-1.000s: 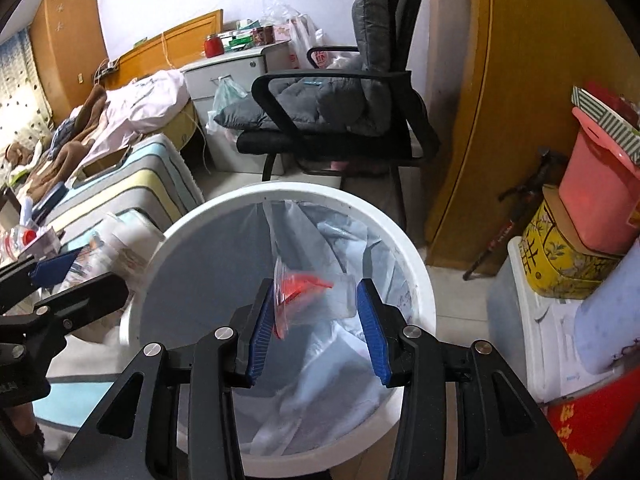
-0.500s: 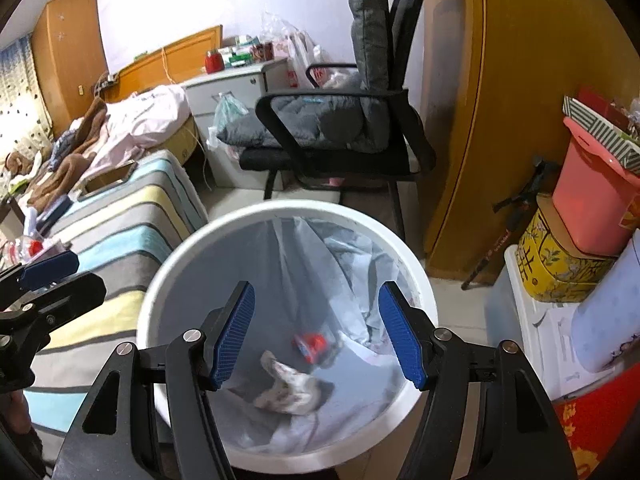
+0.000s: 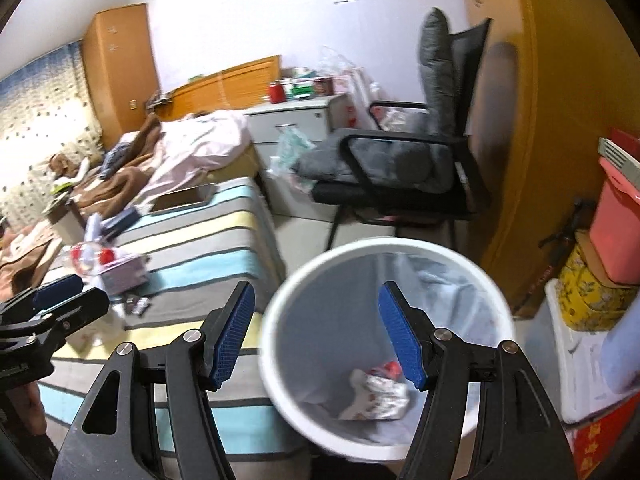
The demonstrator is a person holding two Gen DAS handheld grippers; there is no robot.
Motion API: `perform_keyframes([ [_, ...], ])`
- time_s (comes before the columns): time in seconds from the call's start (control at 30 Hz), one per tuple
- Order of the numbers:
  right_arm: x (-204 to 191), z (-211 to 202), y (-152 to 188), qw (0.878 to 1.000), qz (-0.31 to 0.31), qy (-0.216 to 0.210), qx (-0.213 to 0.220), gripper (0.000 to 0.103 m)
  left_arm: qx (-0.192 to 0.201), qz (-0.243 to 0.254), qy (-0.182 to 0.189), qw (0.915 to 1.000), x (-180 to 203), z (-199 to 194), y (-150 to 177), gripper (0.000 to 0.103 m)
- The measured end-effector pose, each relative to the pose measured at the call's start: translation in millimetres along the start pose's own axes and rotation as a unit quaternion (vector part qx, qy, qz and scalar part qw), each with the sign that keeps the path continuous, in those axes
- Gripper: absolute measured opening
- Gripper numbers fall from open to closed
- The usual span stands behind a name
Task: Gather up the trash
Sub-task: 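Move both grippers back to the table toward the milk carton and yogurt cup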
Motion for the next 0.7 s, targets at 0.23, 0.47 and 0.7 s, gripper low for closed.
perform_keyframes([
  [0.23, -43.8, 9.7, -1.5, 0.999, -0.035, -0.038, -0.004, 0.066, 0.010, -0.059, -0.036, 0.9976, -64.1, -19.2, 22.8, 0.082],
  [0.47, -87.9, 28.2, 4.3, 0.995, -0.074, -0.064, -0.024, 0.066, -0.004, -0.126, -0.073, 0.9894, -132.1, -22.0, 55.6, 0.084],
  [0.7, -125.2, 36.7, 7.3, 0.990, -0.103, -0.088, -0.033, 0.066, -0.016, -0.147, -0.088, 0.9851, -165.4, -22.5, 74.4, 0.085],
])
Point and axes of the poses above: each gripper's, at about its wrist camera, not at the fingertips, and z roughly the way its jaws point, x to its right, y to its underside, the point moved 6 cm from there along z, roughly the way its jaws point, and after that the axes turned 15 degrees about -x, right-handed, at the moved point
